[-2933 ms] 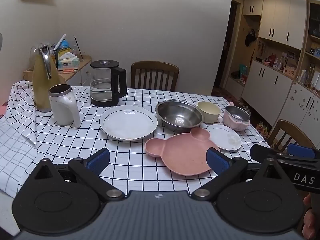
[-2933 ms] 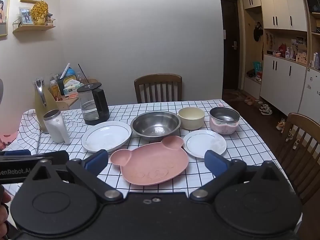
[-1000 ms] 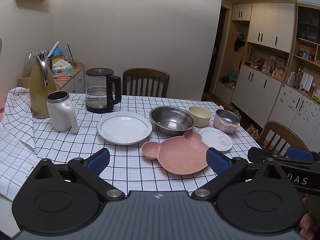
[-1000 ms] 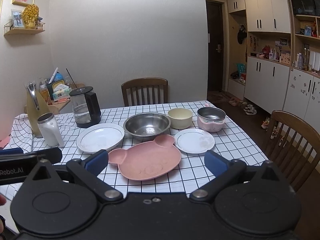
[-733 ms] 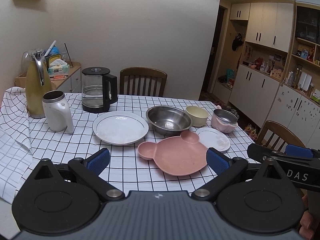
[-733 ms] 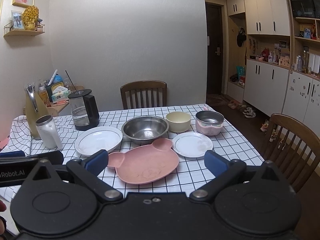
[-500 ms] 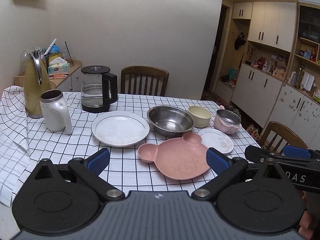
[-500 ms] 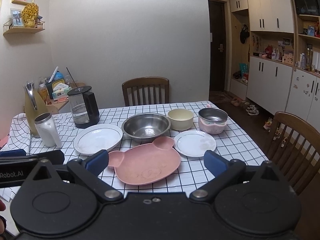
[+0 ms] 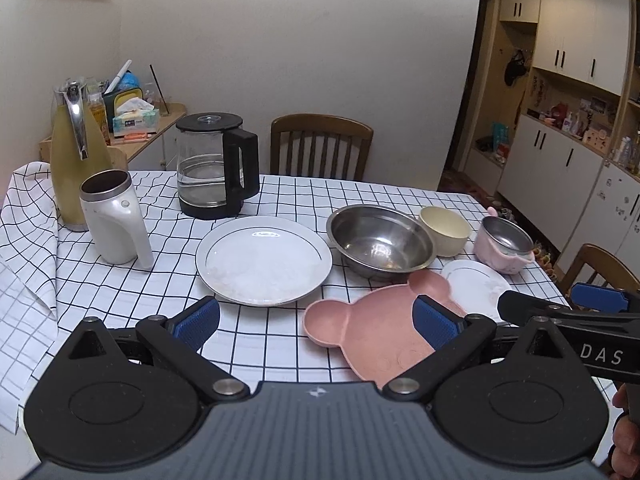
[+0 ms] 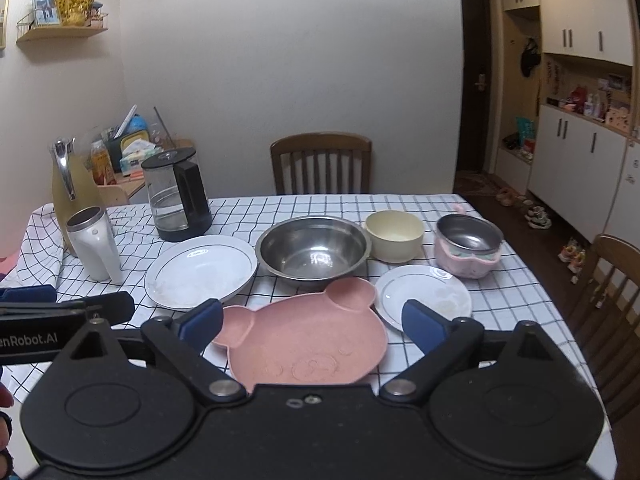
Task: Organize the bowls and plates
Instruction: 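Move both grippers to the rim of the large black-rimmed white plate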
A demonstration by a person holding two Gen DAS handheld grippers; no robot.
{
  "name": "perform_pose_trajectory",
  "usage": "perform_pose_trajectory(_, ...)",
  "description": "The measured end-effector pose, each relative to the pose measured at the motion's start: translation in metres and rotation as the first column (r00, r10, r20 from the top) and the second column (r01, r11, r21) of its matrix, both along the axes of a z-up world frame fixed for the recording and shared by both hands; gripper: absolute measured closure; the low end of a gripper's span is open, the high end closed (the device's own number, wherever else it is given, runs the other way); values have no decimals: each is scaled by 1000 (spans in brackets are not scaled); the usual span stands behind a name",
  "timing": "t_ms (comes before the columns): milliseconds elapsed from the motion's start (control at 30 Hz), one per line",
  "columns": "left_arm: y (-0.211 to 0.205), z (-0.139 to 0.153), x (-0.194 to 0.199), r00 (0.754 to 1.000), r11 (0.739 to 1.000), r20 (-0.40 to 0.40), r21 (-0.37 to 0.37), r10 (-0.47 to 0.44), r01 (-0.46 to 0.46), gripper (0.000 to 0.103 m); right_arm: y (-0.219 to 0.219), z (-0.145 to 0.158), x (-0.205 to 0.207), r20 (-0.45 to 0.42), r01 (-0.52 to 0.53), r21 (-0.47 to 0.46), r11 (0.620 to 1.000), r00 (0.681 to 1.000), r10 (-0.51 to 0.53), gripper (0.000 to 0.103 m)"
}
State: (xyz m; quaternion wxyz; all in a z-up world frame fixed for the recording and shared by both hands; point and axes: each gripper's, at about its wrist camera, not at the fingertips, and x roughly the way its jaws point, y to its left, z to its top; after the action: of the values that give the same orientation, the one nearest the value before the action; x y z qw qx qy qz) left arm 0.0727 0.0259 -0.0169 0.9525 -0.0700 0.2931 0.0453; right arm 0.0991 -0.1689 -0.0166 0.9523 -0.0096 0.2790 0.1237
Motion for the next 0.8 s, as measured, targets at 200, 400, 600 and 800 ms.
perform_pose_trajectory(200, 19, -8, 38, 998, 998, -48, -43, 36, -38, 0, 13, -8, 46, -49, -86, -8, 996, 995, 86, 7)
perform_pose_trajectory(400, 49, -20, 83, 992, 995, -84, -9, 98, -99, 0, 39, -15, 104, -96, -202, -45, 978, 976, 197, 8)
perform_pose_trajectory(600, 83, -42, 135, 978, 987, -140, 37, 157, -154, 0, 69, -39, 158, -220, -261, -21, 965, 943, 250, 13)
perform_pose_trajectory(800, 114, -73, 190, 958, 987, -237, 47, 163, -156, 0, 96, -68, 195, -382, -259, 61, 964, 886, 263, 17)
